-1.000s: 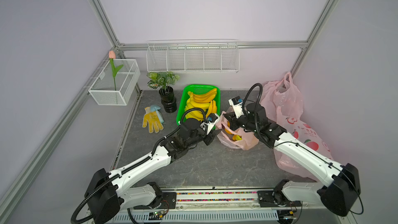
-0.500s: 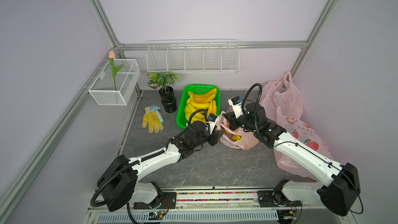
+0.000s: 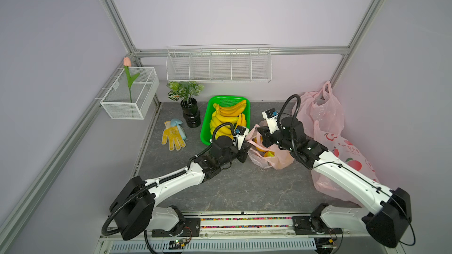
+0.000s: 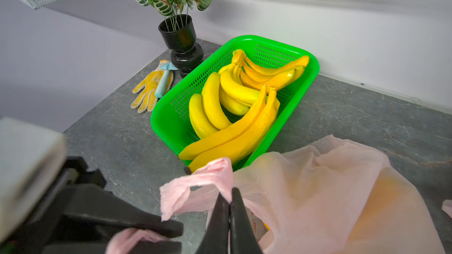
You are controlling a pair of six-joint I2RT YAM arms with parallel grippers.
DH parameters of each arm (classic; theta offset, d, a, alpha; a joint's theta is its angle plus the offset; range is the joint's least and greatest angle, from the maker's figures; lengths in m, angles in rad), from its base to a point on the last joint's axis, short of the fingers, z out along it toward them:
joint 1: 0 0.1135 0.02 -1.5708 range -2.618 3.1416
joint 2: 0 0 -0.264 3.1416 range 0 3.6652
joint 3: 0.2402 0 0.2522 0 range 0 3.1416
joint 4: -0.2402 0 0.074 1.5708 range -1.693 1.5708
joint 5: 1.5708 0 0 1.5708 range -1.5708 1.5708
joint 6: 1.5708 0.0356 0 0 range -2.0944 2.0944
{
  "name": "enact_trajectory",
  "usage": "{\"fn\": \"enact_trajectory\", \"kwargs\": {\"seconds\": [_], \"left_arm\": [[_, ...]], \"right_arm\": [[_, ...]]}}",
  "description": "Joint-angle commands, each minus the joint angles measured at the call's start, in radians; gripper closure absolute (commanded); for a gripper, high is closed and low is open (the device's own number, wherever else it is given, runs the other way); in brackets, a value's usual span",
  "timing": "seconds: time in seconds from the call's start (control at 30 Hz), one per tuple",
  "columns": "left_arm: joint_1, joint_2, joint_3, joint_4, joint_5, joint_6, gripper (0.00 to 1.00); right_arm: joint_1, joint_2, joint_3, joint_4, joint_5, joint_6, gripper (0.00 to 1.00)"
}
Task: Place the banana into a plastic bag & tie a knot
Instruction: Cross the plastic bag at the center of the board.
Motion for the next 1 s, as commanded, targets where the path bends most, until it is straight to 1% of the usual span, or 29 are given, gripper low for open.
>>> {"fn": "enact_trajectory", "kwargs": {"seconds": [0.0, 0.17, 0.27, 0.33, 0.53, 0.67, 0.97], "left_arm": [[0.001, -0.036, 0.041, -0.001, -0.048, -0.037, 0.94], [0.001, -0.041, 0.076, -0.01, -0.089, -0.05, 0.96], [0.012, -0.022, 0.116, -0.026, -0.103, -0.058, 0.95], [0.028, 0.003, 0.145, -0.032, -0.084, -0.074, 0.94], [0.035, 0.082, 0.211, -0.041, -0.045, -0.089, 0.86], [0.041, 0.126, 0.243, -0.05, -0.016, -0.103, 0.85], [0.042, 0.187, 0.273, -0.059, 0.001, -0.107, 0.85]], "right_arm": [[0.009, -0.042, -0.011, -0.028, 0.04, -0.033, 0.93], [0.015, -0.094, -0.044, -0.041, 0.039, -0.06, 0.93], [0.025, -0.124, -0.066, -0.054, 0.037, -0.09, 0.93], [0.03, -0.143, -0.083, -0.053, 0.021, -0.109, 0.94], [0.044, -0.196, -0.145, -0.013, -0.003, -0.123, 0.93], [0.044, -0.241, -0.212, 0.045, -0.015, -0.121, 0.93], [0.046, -0.334, -0.267, 0.115, 0.064, -0.124, 0.93]]}}
